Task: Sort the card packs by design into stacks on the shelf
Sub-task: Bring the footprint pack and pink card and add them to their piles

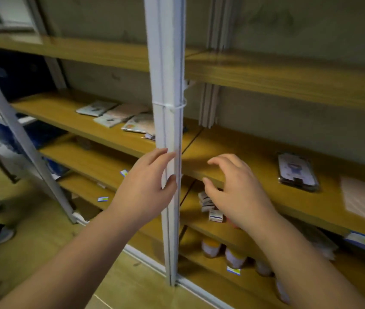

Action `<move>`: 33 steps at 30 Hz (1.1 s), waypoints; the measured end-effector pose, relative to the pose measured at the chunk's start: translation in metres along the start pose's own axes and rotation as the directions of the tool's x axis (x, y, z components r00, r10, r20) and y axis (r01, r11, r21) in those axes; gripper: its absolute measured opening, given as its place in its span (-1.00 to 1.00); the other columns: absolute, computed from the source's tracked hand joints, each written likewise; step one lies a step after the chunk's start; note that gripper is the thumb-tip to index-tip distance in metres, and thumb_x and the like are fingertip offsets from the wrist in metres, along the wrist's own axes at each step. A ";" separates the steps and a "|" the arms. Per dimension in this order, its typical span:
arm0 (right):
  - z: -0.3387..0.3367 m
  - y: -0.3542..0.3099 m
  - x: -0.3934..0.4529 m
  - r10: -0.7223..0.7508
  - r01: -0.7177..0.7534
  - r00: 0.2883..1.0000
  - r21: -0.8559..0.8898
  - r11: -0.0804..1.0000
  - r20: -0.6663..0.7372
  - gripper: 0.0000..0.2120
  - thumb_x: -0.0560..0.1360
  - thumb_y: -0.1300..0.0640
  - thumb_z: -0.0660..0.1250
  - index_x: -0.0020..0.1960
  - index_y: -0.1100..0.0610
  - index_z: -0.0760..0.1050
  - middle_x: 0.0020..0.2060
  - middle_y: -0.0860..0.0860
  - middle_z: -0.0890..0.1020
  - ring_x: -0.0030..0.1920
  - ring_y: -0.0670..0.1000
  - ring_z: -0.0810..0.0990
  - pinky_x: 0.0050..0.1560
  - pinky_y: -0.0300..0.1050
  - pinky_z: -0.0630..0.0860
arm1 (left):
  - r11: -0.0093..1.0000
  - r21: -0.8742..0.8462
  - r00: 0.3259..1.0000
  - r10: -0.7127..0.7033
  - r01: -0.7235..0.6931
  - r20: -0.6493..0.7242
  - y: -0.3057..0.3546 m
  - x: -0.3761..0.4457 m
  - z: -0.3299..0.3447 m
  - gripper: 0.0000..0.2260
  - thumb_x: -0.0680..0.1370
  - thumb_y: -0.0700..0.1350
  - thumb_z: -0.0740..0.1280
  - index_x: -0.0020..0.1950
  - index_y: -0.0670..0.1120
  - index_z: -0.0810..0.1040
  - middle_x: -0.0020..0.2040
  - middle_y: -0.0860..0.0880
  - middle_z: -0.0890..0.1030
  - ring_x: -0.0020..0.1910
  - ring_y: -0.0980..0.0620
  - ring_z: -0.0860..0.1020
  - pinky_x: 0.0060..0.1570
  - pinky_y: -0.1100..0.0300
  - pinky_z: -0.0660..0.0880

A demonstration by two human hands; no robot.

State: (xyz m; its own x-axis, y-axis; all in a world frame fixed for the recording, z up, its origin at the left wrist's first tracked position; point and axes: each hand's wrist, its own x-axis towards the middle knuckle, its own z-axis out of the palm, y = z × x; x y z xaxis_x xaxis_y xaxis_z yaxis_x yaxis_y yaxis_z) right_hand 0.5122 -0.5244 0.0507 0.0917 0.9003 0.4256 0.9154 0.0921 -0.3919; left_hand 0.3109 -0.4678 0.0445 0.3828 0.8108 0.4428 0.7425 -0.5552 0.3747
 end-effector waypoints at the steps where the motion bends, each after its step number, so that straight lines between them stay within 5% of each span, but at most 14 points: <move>1: 0.012 -0.014 0.005 -0.005 0.005 1.000 -0.002 1.000 0.006 -0.63 0.53 -0.08 0.34 0.32 -0.06 0.46 0.19 -0.18 0.47 0.20 -0.17 0.39 0.11 -0.27 0.32 | 1.000 0.001 1.000 -0.003 0.003 -0.007 -0.015 -0.002 -0.009 -0.52 0.57 0.00 0.33 0.49 0.00 0.42 0.49 0.04 0.42 0.48 0.08 0.32 0.35 0.24 0.25; 9: 0.090 -0.107 0.047 -0.015 0.013 0.998 0.030 0.999 0.067 -0.60 0.56 -0.08 0.33 0.37 -0.02 0.44 0.26 -0.13 0.48 0.31 -0.08 0.41 0.26 -0.14 0.37 | 0.997 0.038 0.997 -0.070 0.070 -0.015 -0.138 -0.015 -0.061 -0.51 0.58 0.02 0.32 0.51 -0.01 0.40 0.51 0.02 0.39 0.49 0.04 0.31 0.38 0.04 0.40; 13: 0.119 -0.133 0.062 -0.047 0.045 0.992 0.018 0.999 0.121 -0.61 0.56 -0.07 0.32 0.36 -0.04 0.44 0.27 -0.15 0.47 0.31 -0.10 0.40 0.27 -0.21 0.31 | 0.985 0.064 0.987 -0.159 0.159 -0.002 -0.190 -0.010 -0.069 -0.49 0.59 0.06 0.29 0.53 0.01 0.36 0.54 0.02 0.35 0.53 0.03 0.25 0.42 0.05 0.29; 26: 0.195 -0.152 0.180 -0.082 0.072 0.992 0.095 0.993 0.096 -0.59 0.53 -0.08 0.36 0.34 -0.02 0.48 0.23 -0.10 0.50 0.26 -0.06 0.44 0.23 -0.13 0.39 | 0.954 0.176 0.969 -0.243 0.245 -0.031 -0.299 0.076 -0.074 -0.43 0.56 0.15 0.26 0.56 0.08 0.26 0.55 0.05 0.30 0.42 -0.02 0.41 0.33 -0.03 0.45; 33: 0.227 -0.168 0.240 -0.072 0.057 0.991 0.137 0.989 0.111 -0.64 0.48 -0.02 0.38 0.25 0.02 0.52 0.17 -0.04 0.53 0.21 0.03 0.46 0.20 -0.04 0.41 | 0.940 0.223 0.966 -0.254 0.259 -0.053 -0.352 0.117 -0.073 -0.44 0.56 0.14 0.26 0.55 0.06 0.28 0.53 0.03 0.35 0.48 0.03 0.32 0.32 0.07 0.32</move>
State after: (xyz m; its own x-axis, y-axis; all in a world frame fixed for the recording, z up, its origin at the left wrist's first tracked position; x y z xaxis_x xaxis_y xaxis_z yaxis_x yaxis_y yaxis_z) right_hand 0.2911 -0.2276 0.0337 -0.0188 0.9330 0.3594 0.8568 0.2002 -0.4751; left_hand 0.0545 -0.1911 0.0239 0.1519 0.9141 0.3759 0.9195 -0.2702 0.2854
